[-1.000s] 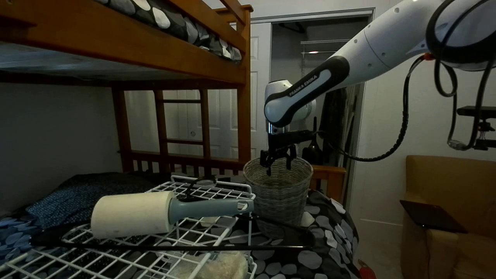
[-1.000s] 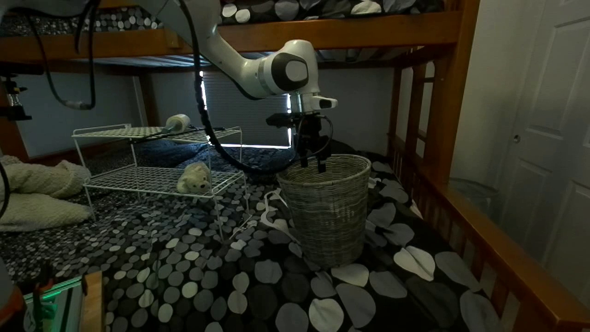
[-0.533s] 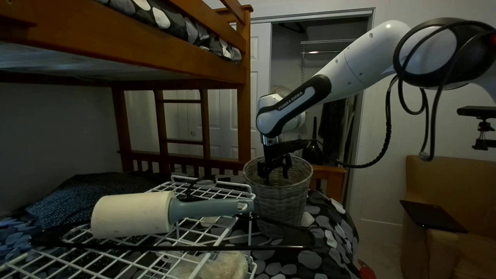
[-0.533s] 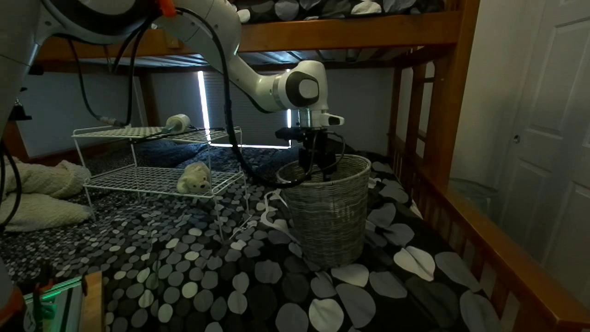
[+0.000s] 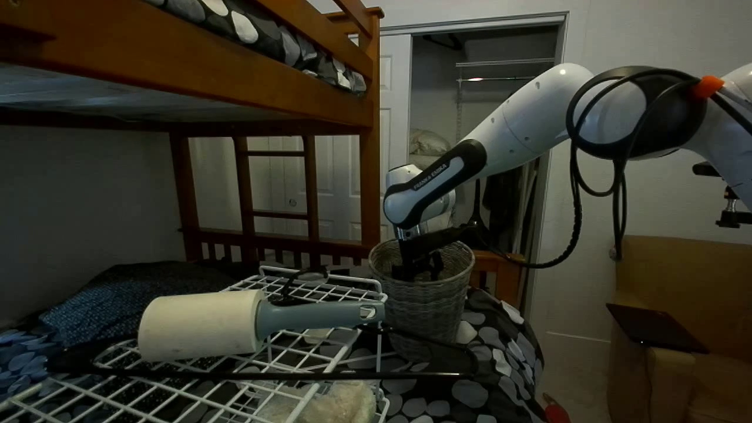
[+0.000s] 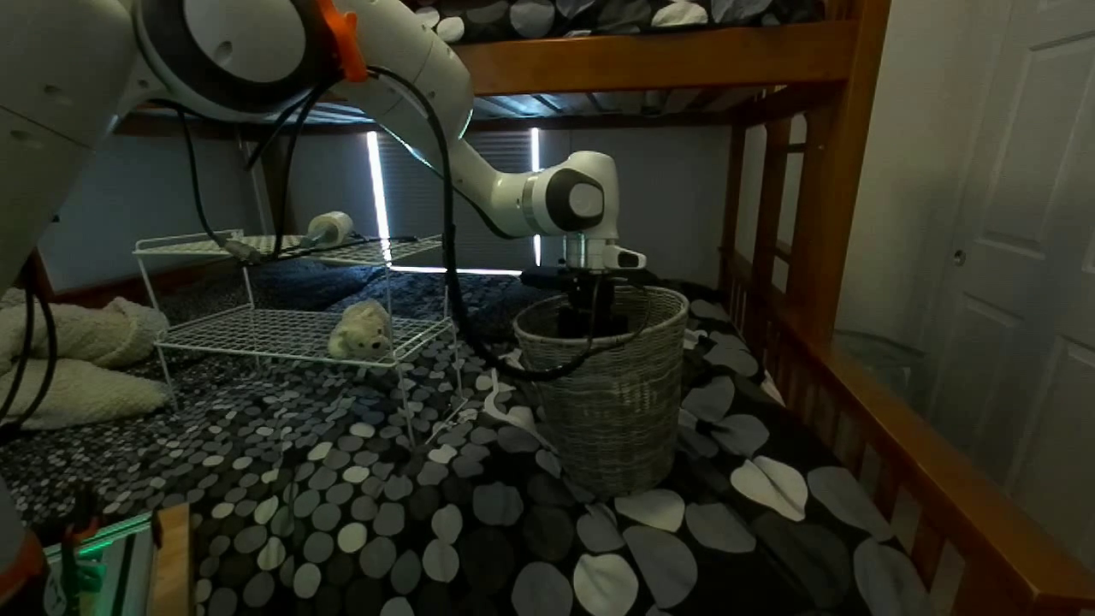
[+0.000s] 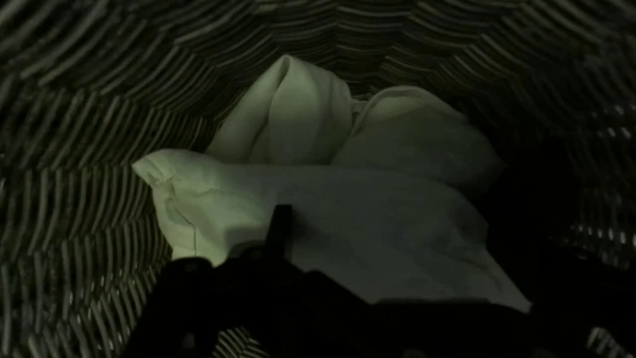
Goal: Pick up the white bedsheet from the brown basket and put it on the top white rack
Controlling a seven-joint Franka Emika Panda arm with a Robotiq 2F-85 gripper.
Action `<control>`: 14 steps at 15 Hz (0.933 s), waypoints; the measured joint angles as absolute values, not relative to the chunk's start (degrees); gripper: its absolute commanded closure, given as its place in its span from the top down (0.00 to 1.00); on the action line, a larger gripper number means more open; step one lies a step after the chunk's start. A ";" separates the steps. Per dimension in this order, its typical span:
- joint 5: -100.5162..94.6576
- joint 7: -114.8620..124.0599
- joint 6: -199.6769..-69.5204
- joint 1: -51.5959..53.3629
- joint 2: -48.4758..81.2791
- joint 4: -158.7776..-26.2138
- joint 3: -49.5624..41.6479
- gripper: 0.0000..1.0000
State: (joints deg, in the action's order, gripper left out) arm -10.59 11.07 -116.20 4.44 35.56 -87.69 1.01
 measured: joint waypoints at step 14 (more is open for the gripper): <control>-10.61 11.11 -114.43 5.56 41.79 -82.15 -1.02 0.00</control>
State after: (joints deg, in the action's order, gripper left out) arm -10.61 11.11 -114.43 5.56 41.79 -82.15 -1.02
